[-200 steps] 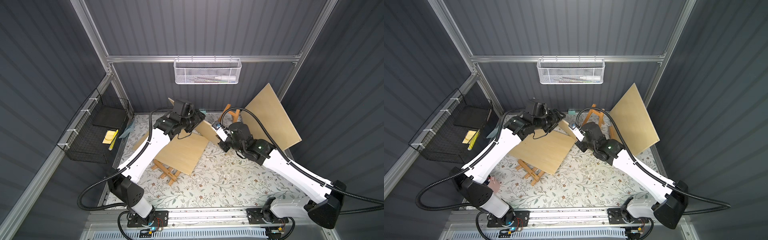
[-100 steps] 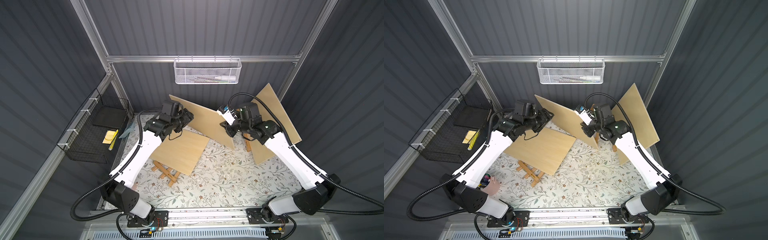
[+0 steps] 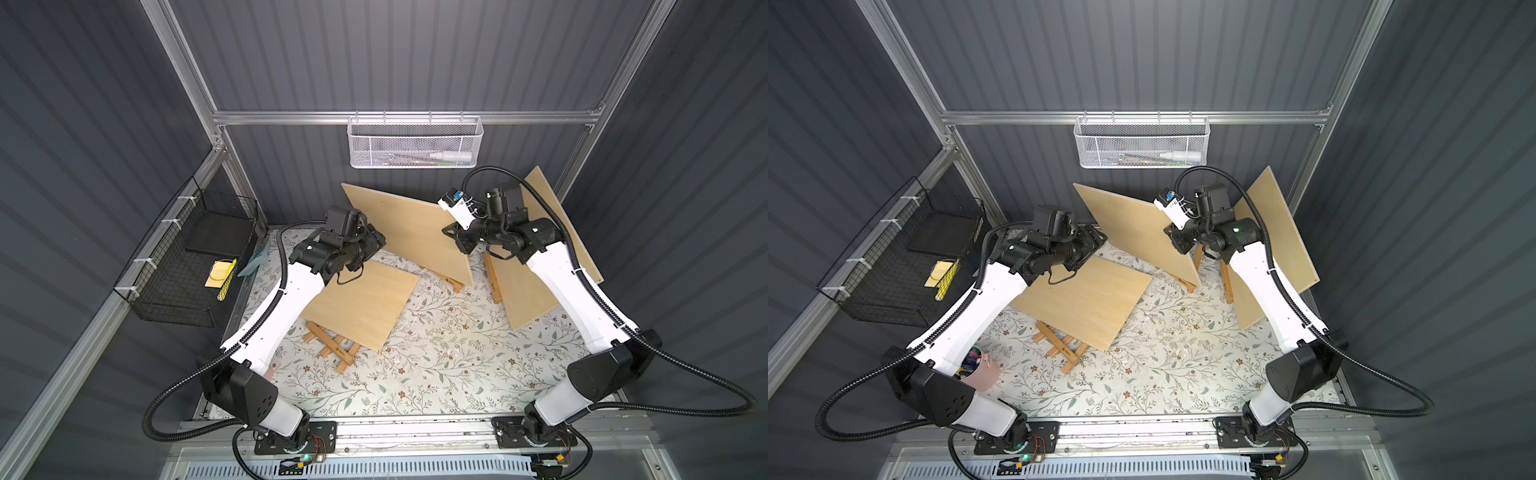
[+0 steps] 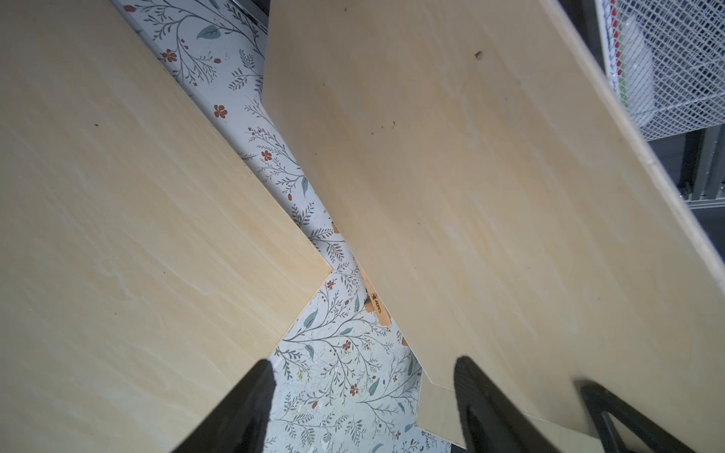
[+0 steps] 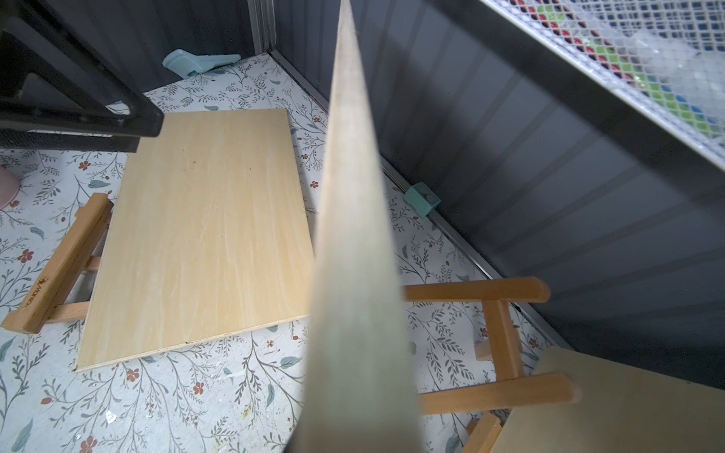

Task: Assemble the easel
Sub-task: Place the drawing board on the easel.

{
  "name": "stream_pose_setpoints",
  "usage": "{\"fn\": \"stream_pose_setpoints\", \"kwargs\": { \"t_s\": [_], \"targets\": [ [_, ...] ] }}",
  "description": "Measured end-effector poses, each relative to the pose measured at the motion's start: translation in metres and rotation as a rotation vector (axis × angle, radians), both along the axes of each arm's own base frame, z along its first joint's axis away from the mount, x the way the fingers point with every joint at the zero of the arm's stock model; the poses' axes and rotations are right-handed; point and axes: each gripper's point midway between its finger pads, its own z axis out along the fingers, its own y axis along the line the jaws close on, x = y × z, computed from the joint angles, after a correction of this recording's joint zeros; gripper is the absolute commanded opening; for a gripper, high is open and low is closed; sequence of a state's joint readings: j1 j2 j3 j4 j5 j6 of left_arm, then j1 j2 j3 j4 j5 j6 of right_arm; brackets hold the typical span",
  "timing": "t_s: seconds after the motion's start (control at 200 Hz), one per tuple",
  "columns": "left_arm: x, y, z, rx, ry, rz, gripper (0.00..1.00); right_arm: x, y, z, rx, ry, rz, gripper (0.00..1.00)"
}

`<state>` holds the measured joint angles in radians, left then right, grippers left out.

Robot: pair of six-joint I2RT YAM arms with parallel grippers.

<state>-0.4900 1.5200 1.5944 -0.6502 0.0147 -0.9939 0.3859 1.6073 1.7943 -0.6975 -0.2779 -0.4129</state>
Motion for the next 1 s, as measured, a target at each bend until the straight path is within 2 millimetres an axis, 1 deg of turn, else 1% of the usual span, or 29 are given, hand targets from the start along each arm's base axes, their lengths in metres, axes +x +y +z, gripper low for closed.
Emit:
{"fn": "stream_pose_setpoints", "kwargs": {
  "t_s": [0.16, 0.28, 0.37, 0.56, 0.635, 0.725, 0.85, 0.995],
  "targets": [
    [-0.001, 0.001, -0.008, 0.007, 0.015, 0.0, 0.74, 0.008, -0.018, 0.0, 0.008, 0.003, -0.033, 0.0],
    [-0.001, 0.0, -0.009, 0.007, 0.019, -0.002, 0.73, 0.011, -0.027, 0.001, 0.019, 0.005, -0.044, 0.0],
    [-0.001, 0.0, -0.011, 0.006, 0.019, -0.002, 0.73, 0.009, -0.032, 0.001, 0.025, 0.007, -0.048, 0.0],
    [0.0, -0.001, -0.011, 0.002, 0.016, -0.006, 0.73, -0.002, -0.046, 0.0, 0.049, 0.009, -0.055, 0.0],
    [-0.001, -0.001, -0.011, 0.001, 0.017, -0.008, 0.73, -0.002, -0.052, 0.001, 0.065, 0.015, -0.062, 0.0],
    [-0.001, -0.001, -0.011, 0.0, 0.016, -0.008, 0.73, -0.001, -0.054, 0.002, 0.08, 0.014, -0.065, 0.0],
    [-0.001, -0.001, -0.011, 0.0, 0.016, -0.008, 0.73, 0.001, -0.052, 0.004, 0.085, 0.012, -0.055, 0.0],
    [-0.001, -0.001, -0.011, 0.0, 0.016, -0.008, 0.73, 0.012, -0.048, 0.012, 0.084, -0.003, -0.038, 0.0]
  ]
}}
